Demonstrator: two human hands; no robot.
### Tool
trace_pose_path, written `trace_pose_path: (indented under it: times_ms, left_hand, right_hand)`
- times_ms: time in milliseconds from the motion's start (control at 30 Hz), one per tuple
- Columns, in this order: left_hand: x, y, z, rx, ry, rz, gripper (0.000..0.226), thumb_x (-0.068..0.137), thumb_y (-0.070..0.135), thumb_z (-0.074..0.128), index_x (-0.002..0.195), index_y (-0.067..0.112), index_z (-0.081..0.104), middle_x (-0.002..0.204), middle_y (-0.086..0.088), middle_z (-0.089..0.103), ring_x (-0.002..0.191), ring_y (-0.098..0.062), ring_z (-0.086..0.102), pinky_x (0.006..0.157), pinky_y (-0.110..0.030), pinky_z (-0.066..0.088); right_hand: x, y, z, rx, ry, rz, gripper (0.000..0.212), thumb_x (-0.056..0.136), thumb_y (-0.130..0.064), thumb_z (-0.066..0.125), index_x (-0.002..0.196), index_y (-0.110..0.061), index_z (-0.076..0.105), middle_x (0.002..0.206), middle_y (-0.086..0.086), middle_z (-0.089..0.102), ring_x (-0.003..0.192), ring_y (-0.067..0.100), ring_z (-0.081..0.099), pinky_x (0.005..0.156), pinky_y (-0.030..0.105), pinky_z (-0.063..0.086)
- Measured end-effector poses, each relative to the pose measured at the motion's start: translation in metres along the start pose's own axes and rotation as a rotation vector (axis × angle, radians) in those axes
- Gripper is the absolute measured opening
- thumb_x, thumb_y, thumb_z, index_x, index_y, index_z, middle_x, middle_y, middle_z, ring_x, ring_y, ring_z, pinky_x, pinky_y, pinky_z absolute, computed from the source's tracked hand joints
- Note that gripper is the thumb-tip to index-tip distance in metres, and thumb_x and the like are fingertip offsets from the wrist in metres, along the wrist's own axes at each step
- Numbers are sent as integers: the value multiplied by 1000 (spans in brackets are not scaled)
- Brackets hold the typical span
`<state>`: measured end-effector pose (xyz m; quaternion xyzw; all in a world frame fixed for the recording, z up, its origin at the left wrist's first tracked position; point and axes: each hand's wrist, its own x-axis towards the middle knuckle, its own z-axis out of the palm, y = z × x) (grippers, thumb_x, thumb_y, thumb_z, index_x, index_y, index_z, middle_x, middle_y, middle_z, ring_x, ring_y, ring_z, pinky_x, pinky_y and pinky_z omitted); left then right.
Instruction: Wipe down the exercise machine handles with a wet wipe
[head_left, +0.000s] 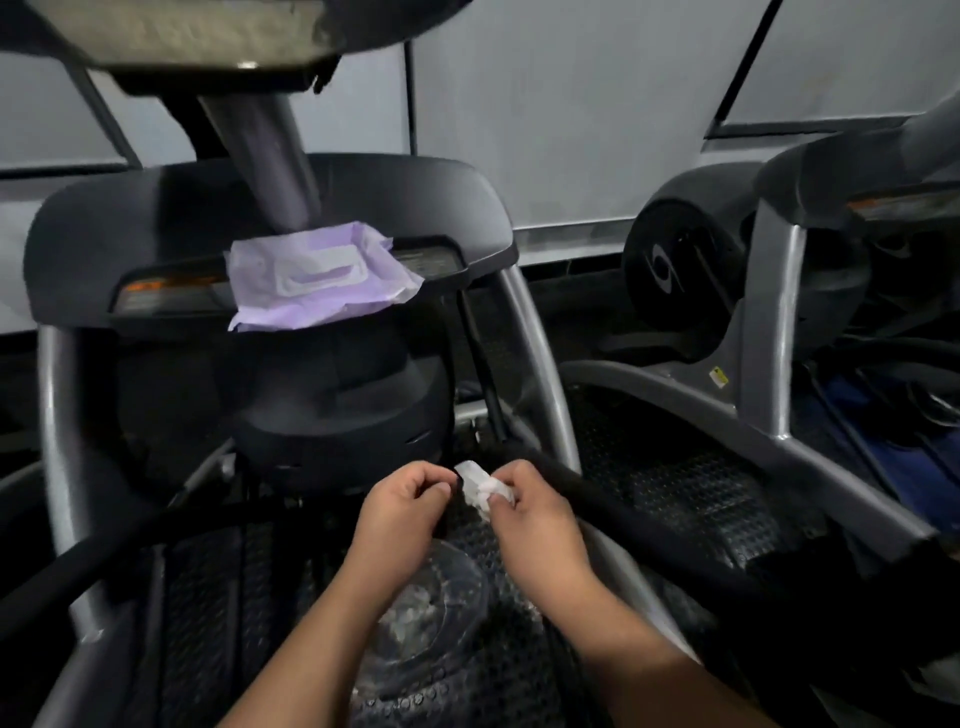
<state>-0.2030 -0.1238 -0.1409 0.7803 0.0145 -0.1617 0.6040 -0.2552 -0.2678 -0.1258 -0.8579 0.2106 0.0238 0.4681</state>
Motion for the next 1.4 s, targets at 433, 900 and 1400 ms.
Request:
trace_pose_path:
  times_ms: [433,900,1400]
  left_hand:
    - [12,-278,-23,633,-42,-271,19,95,29,49,89,24,67,79,0,73,73,-18,69,67,-40,58]
    - [68,-501,-14,843,11,-189,29,99,25,48,71,23,44,76,7,50,68,-10,51,59,-30,37]
    - [111,-557,-23,736,48,-72,22,96,31,54,81,15,55,83,2,59,80,-20,58,75,-39,50]
  right_hand:
    - [17,196,175,-199,-269,178,7,95,-26,54,92,-29,48,89,-3,66,81,19,60,66,31,40]
    - [83,370,348,-136,-366,289,33,97,-4,42,105,-28,64,80,4,69,56,12,49,47,22,35]
    - [122,404,394,-126,-441,155,31,101,-23,50,130,-25,61,97,-4,72,62,5,61,52,19,48]
